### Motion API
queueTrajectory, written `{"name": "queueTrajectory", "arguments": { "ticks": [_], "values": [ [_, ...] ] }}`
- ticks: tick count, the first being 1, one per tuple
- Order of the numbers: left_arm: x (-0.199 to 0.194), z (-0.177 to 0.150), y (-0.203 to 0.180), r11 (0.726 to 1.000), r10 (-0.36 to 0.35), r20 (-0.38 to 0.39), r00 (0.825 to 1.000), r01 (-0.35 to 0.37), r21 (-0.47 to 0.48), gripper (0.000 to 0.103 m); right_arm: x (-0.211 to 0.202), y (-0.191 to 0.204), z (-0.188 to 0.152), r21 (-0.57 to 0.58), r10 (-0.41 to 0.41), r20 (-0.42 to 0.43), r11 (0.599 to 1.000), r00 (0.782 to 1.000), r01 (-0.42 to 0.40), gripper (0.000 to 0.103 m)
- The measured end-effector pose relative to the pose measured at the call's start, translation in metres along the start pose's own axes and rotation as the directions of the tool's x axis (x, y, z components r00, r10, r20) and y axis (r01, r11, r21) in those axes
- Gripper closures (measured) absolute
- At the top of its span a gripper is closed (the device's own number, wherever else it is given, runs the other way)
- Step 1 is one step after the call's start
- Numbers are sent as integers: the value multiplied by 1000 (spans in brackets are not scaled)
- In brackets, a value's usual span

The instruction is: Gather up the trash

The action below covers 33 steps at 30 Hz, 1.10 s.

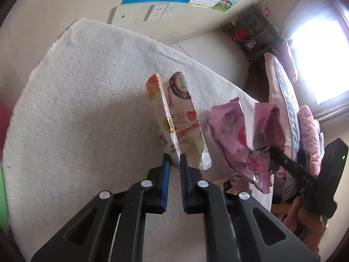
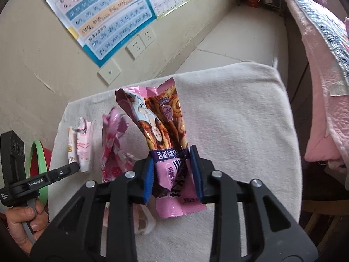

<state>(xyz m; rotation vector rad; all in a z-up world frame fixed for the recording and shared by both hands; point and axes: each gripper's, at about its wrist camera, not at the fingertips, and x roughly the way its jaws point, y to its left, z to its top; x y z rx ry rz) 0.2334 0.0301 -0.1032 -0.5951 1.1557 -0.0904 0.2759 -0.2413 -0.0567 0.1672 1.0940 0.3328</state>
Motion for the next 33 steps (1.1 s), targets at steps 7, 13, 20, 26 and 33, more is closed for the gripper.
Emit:
{"name": "queueTrajectory", "arguments": {
  "ticks": [7, 13, 20, 26, 33],
  "values": [
    [-16, -5, -2, 999, 19, 17, 1000, -19, 50, 97, -29, -11, -9, 20, -10, 39, 1000, 999, 9, 73],
    [-36, -21, -4, 992, 41, 30, 999, -44, 118, 97, -50, -15, -25, 31, -23, 62, 999, 998, 21, 73],
    [-69, -47, 3, 981, 58, 41, 997, -65, 181, 97, -83, -15, -50, 61, -19, 102, 998, 995, 13, 73],
    [-87, -67, 13, 977, 61, 41, 997, -68, 200, 96, -93, -4, -77, 57, -27, 108, 998, 994, 21, 73],
    [-105, -90, 15, 972, 72, 59, 996, -83, 221, 96, -93, 36, -114, 5, -11, 110, 1000, 994, 11, 73]
  ]
}}
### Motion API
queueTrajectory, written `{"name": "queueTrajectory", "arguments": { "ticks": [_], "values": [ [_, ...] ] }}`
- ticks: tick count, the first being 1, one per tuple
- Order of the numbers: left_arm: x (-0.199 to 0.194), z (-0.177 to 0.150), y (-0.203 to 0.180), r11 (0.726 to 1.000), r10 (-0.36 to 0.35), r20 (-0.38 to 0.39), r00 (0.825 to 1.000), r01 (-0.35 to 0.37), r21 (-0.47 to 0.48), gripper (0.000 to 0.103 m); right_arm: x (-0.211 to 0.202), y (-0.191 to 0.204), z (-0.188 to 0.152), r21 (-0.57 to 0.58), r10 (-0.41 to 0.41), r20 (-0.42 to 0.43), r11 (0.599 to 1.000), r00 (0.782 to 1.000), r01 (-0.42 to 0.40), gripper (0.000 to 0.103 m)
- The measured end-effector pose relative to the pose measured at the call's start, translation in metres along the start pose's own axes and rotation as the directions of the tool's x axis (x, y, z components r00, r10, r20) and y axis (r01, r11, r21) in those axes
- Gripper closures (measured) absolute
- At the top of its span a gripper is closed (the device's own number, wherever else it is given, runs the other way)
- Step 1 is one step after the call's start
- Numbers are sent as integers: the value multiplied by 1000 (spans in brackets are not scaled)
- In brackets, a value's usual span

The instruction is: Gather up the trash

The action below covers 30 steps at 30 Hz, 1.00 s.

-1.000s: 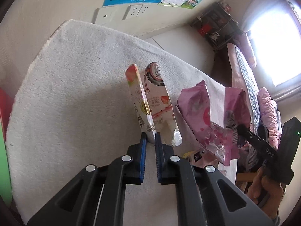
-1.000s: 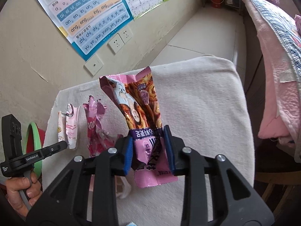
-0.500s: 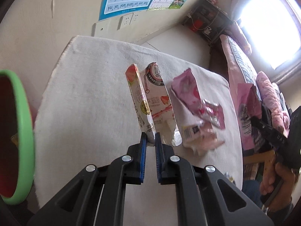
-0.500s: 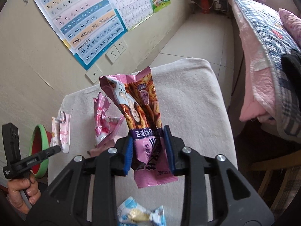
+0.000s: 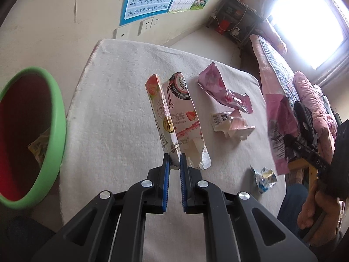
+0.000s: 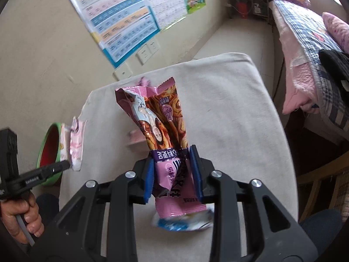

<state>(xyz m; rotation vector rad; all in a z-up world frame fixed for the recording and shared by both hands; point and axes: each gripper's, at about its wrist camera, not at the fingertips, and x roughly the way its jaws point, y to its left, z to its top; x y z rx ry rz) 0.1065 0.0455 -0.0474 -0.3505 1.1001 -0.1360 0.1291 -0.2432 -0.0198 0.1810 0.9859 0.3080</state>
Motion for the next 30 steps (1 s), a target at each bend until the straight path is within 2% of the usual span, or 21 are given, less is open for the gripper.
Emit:
{"name": "queueTrajectory", "arguments": {
  "ticks": [11, 30],
  "values": [
    [-23, -22, 8, 999, 31, 23, 999, -32, 21, 96, -7, 76, -26, -136, 103, -24, 985, 994, -105, 73],
    [-46, -47, 17, 999, 53, 86, 995, -53, 4, 96, -12, 117, -52, -244, 56, -51, 967, 997, -67, 73]
  ]
}}
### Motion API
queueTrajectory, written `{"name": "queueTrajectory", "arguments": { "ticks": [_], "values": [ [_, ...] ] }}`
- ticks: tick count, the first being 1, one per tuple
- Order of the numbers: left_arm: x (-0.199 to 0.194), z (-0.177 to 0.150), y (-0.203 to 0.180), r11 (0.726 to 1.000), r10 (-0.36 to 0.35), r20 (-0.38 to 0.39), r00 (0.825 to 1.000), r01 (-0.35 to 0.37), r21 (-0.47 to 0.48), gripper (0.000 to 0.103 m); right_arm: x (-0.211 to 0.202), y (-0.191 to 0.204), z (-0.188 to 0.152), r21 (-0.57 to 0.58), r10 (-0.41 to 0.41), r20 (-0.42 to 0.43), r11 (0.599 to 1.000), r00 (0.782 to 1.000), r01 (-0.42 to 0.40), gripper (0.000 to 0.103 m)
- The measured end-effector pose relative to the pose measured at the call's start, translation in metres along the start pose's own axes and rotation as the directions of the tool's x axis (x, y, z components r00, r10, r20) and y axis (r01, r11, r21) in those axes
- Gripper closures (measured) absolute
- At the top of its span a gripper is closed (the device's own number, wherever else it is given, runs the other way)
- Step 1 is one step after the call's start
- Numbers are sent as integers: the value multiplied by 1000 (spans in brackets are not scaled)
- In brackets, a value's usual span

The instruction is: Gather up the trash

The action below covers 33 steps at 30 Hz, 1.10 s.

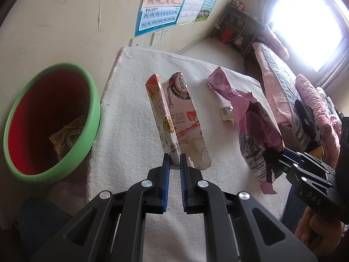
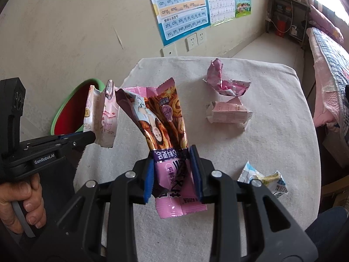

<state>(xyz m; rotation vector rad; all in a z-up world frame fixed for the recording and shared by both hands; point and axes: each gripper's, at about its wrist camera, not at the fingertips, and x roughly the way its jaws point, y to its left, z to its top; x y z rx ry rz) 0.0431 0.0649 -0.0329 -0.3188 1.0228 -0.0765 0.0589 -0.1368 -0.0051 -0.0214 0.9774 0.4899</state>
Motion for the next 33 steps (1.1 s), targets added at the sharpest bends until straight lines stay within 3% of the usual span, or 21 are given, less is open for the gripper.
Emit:
{"name": "queueTrajectory", "arguments": {
  "ticks": [19, 33],
  "values": [
    [-4, -20, -12, 999, 15, 27, 1000, -16, 49, 96, -1, 3, -9, 0, -14, -8, 1000, 1000, 14, 73],
    [-15, -23, -4, 999, -28, 52, 998, 27, 20, 96, 5, 8, -7, 5, -33, -17, 999, 999, 33, 73]
  ]
}}
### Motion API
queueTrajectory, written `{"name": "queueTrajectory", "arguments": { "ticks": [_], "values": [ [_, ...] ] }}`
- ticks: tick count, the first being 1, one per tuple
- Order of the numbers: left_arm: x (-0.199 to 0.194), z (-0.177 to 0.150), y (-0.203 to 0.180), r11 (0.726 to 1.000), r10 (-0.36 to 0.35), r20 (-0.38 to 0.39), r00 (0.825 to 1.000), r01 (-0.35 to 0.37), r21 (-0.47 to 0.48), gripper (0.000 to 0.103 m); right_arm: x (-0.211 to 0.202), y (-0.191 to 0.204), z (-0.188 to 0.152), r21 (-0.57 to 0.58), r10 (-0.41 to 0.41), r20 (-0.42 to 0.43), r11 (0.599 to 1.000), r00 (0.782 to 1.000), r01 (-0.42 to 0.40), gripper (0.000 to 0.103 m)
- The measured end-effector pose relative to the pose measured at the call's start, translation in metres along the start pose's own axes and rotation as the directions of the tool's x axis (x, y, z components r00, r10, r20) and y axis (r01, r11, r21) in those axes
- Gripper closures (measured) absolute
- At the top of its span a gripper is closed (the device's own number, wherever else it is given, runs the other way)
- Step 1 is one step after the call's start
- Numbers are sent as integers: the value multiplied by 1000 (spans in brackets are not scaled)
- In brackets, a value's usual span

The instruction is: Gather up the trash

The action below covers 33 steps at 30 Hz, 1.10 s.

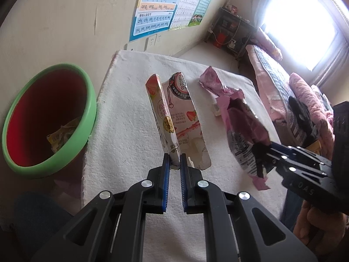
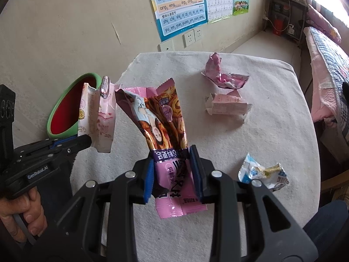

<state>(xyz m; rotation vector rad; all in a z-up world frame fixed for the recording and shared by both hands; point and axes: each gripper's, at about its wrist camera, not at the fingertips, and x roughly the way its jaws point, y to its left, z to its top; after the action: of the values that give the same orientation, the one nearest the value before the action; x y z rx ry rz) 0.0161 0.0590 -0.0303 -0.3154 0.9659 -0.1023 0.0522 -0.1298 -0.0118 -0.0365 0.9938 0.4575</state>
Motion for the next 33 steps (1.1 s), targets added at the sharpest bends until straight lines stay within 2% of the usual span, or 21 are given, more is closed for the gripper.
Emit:
{"name": "queueTrajectory", "arguments": {
  "ticks": [4, 12, 24, 33],
  "values": [
    [-4, 3, 9, 999, -29, 4, 1000, 29, -38, 96, 3, 11, 10, -24, 12, 8, 1000, 1000, -12, 73],
    [-18, 15, 31, 999, 8, 31, 999, -6, -51, 96, 10, 32, 31, -53, 43, 22, 998, 999, -42, 73],
    [-45, 38, 81, 990, 90, 99, 991, -77, -120, 96, 22, 82, 70, -124, 109, 52, 987, 993, -102, 73],
    [-69, 49, 133, 970, 175, 125, 977, -149, -194, 96, 38, 131, 94, -166, 194, 49, 969, 980, -183, 73]
  ]
}}
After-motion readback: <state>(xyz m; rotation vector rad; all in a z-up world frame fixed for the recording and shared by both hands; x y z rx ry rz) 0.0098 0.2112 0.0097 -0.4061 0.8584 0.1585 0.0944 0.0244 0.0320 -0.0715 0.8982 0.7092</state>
